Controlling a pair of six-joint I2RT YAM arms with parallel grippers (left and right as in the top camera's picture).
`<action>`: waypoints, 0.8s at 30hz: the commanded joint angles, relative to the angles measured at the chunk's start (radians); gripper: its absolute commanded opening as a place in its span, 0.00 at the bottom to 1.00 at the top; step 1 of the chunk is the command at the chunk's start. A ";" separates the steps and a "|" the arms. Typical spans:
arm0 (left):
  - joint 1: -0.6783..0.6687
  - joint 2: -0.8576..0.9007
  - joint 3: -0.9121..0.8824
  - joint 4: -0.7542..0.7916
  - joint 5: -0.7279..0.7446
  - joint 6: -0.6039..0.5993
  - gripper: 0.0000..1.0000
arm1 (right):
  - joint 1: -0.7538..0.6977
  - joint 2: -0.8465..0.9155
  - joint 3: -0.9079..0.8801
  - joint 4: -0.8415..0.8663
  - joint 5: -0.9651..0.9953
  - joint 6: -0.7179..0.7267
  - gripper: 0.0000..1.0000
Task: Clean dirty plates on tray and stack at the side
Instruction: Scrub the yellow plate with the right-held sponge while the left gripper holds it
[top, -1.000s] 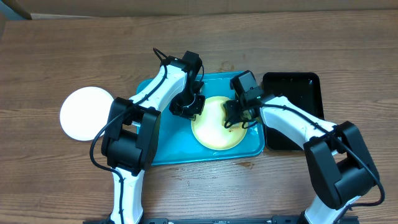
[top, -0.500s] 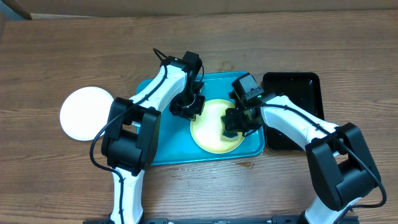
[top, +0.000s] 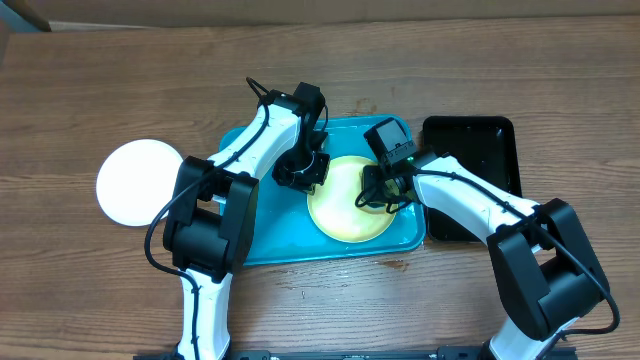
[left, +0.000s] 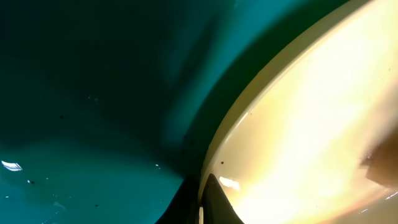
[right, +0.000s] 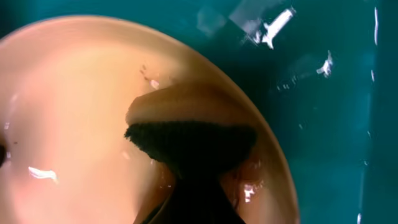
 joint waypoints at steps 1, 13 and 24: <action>0.003 0.029 -0.018 0.003 -0.047 -0.015 0.04 | 0.002 0.006 -0.007 -0.055 -0.045 0.013 0.04; 0.003 0.029 -0.018 0.003 -0.047 -0.014 0.04 | 0.105 0.006 -0.007 0.039 -0.069 -0.019 0.07; 0.003 0.029 -0.018 0.003 -0.047 -0.015 0.04 | 0.002 0.006 -0.007 0.086 0.138 0.047 0.08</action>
